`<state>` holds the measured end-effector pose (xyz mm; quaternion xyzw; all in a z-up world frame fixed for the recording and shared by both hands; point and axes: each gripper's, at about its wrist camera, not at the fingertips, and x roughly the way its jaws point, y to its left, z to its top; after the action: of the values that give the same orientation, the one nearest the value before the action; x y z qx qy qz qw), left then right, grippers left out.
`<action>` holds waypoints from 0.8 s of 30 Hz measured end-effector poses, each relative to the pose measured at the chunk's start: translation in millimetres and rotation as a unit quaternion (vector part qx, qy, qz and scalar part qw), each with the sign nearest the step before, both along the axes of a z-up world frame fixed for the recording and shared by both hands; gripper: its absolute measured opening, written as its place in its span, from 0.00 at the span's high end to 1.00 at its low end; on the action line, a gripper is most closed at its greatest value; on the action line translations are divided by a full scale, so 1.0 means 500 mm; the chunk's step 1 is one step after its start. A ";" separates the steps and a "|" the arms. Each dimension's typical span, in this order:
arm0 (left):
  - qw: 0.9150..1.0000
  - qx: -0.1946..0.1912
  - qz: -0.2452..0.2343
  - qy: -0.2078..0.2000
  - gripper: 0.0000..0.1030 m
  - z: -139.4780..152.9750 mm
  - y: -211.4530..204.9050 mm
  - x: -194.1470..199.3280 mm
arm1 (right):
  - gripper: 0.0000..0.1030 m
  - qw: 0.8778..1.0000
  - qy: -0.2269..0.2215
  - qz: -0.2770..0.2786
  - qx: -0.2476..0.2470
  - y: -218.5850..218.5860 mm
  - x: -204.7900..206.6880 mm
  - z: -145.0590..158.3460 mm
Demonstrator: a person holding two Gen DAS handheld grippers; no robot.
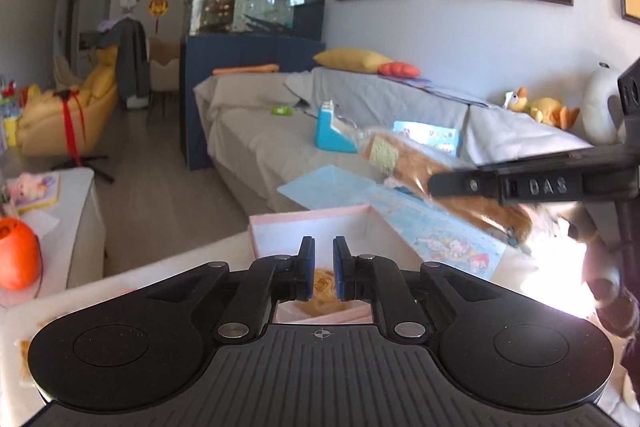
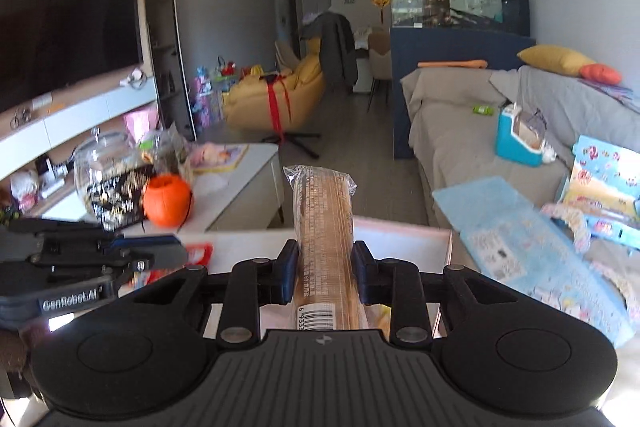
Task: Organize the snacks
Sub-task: 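Carry both held snacks over the pink box and open both tools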
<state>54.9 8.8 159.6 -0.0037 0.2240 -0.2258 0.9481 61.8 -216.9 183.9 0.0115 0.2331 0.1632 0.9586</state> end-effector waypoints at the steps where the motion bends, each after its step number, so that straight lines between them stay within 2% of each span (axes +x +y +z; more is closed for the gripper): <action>1: 1.000 -0.002 -0.003 0.013 0.87 -0.012 0.001 0.000 | 0.73 1.000 -0.001 -0.002 0.000 -0.003 0.013 0.009; 3: 0.999 0.010 -0.015 0.043 0.86 -0.054 0.001 -0.008 | 0.73 1.000 0.005 -0.014 0.000 -0.006 0.029 0.008; 5: 0.996 0.043 -0.033 0.070 0.83 -0.107 -0.004 -0.023 | 0.73 1.000 0.019 -0.018 -0.002 -0.007 0.028 -0.018; 9: 0.984 0.142 -0.054 0.096 0.81 -0.210 -0.023 -0.066 | 0.73 0.998 0.062 -0.003 -0.024 0.009 -0.007 -0.117; 12: 0.974 0.185 -0.066 0.111 0.81 -0.257 -0.033 -0.086 | 0.73 0.994 0.105 0.004 -0.029 0.017 -0.033 -0.192; 13: 0.973 0.194 -0.067 0.107 0.78 -0.267 -0.036 -0.092 | 0.73 0.993 0.111 0.004 -0.033 0.020 -0.046 -0.212; 15: 0.972 0.202 -0.072 0.094 0.74 -0.275 -0.042 -0.102 | 0.73 0.993 0.114 0.002 -0.043 0.027 -0.069 -0.242; 18: 0.975 0.173 -0.083 0.114 0.54 -0.274 -0.037 -0.094 | 0.73 0.993 0.104 0.003 -0.057 0.038 -0.100 -0.267; 19: 0.976 0.163 -0.085 0.119 0.51 -0.272 -0.033 -0.092 | 0.73 0.993 0.097 0.002 -0.068 0.044 -0.109 -0.269; 21: 0.979 0.153 -0.076 0.115 0.52 -0.264 -0.026 -0.095 | 0.72 0.993 0.088 0.005 -0.082 0.050 -0.120 -0.274; 24: 0.977 0.176 -0.051 0.105 0.53 -0.255 -0.018 -0.096 | 0.70 0.993 0.084 0.010 -0.088 0.053 -0.126 -0.275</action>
<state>7.1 -0.3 32.3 0.1510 0.3580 -0.2294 0.8924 -1.4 -190.4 46.4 -0.0615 0.3260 0.1500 0.9314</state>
